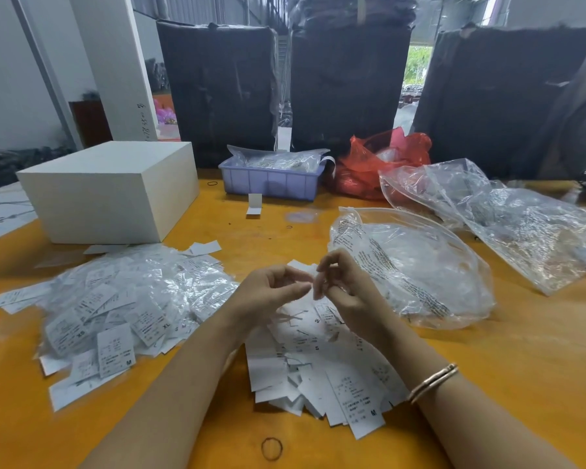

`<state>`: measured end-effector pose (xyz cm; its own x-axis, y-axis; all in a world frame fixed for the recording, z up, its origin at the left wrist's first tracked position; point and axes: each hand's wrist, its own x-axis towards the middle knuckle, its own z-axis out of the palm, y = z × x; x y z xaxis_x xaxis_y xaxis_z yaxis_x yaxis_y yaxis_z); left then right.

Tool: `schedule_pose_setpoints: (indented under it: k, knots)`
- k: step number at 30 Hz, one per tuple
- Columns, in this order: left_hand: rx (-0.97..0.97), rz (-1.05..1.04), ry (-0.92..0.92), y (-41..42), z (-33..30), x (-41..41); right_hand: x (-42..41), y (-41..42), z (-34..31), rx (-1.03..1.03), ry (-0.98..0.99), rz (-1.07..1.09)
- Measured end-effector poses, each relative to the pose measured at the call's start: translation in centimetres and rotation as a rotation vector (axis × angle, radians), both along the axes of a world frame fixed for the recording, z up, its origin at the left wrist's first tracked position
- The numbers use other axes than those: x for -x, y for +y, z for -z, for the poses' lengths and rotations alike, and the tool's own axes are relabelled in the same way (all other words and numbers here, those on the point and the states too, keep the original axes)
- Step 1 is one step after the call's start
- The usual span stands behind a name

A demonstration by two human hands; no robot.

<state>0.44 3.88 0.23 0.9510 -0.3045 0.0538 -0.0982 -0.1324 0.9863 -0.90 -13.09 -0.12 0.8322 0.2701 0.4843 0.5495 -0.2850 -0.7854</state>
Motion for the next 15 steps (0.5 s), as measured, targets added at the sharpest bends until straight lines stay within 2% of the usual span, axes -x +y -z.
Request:
schedule_pose_setpoints:
  k: [2,6,7,10,15]
  knots:
    - [0.030,-0.075,-0.032,0.0,0.2,-0.3,-0.1,-0.4,0.1,0.108,-0.016,0.080]
    - [0.191,-0.187,-0.013,0.4,0.2,-0.9,-0.5,-2.7,0.2,0.670,-0.144,0.122]
    - [0.241,-0.203,-0.006,0.6,0.3,-1.1,-0.5,-3.0,0.1,0.754,-0.138,0.109]
    - [0.305,-0.217,-0.003,0.5,0.5,-1.3,-0.5,-3.3,-0.2,0.844,-0.128,0.103]
    - [0.332,-0.187,-0.018,0.5,0.6,-1.3,-0.2,-2.9,-0.1,0.817,-0.286,0.193]
